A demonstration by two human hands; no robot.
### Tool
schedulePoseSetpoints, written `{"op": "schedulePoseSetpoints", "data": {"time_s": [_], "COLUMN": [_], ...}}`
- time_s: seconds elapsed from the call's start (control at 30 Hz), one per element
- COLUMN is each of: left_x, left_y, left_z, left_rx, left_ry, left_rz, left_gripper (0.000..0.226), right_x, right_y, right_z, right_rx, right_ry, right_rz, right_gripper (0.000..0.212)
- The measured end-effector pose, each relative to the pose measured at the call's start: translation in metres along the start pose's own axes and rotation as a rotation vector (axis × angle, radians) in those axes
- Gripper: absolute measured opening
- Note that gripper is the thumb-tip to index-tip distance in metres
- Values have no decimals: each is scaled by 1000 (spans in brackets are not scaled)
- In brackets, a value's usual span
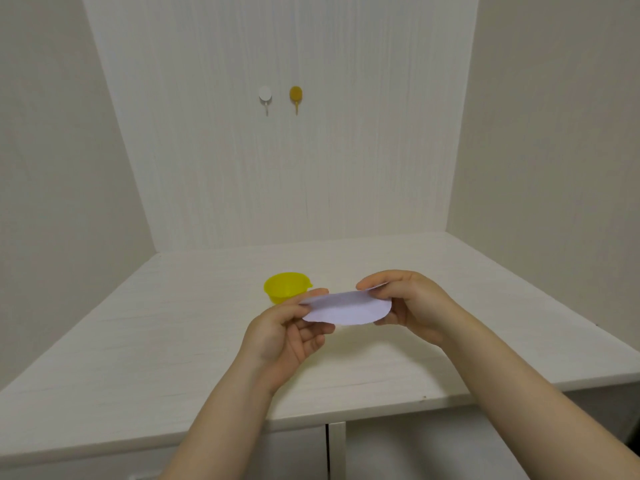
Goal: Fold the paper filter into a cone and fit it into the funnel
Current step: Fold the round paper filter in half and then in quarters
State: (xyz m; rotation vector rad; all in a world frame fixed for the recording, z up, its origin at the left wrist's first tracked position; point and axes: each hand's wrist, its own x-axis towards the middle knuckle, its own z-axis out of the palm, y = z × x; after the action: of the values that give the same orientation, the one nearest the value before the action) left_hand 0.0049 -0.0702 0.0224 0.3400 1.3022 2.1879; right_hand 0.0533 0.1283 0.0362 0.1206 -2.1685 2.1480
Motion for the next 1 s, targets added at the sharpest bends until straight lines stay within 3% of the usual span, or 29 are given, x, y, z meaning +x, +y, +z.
{"op": "schedulePoseSetpoints", "data": {"time_s": [0.2, 0.43, 0.77, 0.9, 1.0], "left_x": [-2, -5, -8, -8, -8], "left_y": [3, 6, 1, 0, -1], "left_z": [-3, 4, 11, 13, 13], "left_rx": [70, 457, 509, 531, 462], "left_ry": [-28, 128, 245, 277, 242], "left_rz": [-13, 113, 330, 400, 376], "left_gripper": [38, 16, 30, 41, 39], "right_x": [-2, -2, -2, -1, -1], "right_y": [-4, -9, -9, -7, -5], "right_z": [2, 9, 6, 11, 14], "right_rx": [-99, -276, 115, -65, -39], "right_ry": [24, 20, 20, 52, 109], "right_rz": [-29, -124, 20, 76, 66], "right_gripper": [44, 49, 29, 23, 17]}}
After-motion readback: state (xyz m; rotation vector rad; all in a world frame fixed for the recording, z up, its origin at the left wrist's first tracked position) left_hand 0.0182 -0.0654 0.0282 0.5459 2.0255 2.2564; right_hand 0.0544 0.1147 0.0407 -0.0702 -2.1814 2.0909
